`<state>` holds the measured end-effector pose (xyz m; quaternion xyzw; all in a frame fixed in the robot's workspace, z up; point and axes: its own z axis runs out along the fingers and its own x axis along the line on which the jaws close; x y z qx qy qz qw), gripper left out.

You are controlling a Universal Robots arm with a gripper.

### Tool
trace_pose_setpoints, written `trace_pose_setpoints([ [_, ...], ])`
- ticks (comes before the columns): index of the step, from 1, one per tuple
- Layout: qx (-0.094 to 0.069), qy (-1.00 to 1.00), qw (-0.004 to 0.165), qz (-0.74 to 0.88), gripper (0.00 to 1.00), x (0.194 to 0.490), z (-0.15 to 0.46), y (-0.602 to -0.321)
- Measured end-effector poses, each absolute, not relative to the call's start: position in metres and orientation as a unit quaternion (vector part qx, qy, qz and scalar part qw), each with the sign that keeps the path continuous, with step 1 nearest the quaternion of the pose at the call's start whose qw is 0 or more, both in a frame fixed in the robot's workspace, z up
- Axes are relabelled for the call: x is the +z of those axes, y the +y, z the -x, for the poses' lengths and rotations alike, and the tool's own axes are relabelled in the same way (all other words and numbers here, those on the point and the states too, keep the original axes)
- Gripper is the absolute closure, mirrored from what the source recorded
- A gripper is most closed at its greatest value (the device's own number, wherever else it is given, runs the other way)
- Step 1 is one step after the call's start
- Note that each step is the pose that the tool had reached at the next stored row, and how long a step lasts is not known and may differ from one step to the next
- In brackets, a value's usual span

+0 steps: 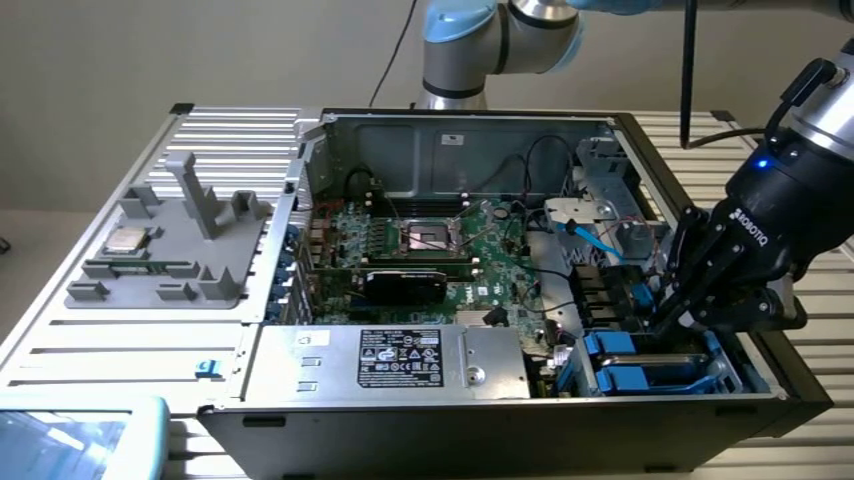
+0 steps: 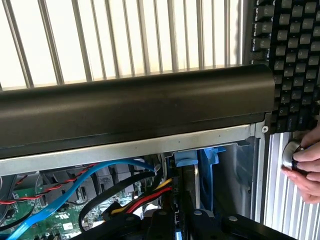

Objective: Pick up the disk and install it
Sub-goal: 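Insert the first disk wire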

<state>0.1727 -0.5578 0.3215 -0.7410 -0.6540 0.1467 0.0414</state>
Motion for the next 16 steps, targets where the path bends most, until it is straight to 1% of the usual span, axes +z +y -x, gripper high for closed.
trace_pose_setpoints([
  [3,0.147,-0.654,0.041,0.741,0.84,0.321,-0.173,-0.558],
  [4,0.146,-0.654,0.042,0.741,0.82,0.321,-0.173,-0.558],
  [5,0.146,-0.654,0.042,0.741,0.77,0.321,-0.173,-0.558],
  [6,0.146,-0.654,0.042,0.741,0.77,0.321,-0.173,-0.558],
  [10,0.147,-0.653,0.041,0.742,0.52,0.328,-0.172,-0.558],
  [11,0.147,-0.653,0.041,0.742,0.52,0.331,-0.172,-0.558],
  [12,0.147,-0.653,0.041,0.742,0.46,0.335,-0.171,-0.558],
  [13,0.147,-0.652,0.041,0.742,0.46,0.338,-0.171,-0.558],
  [16,0.149,-0.652,0.039,0.743,0.29,0.348,-0.171,-0.558],
])
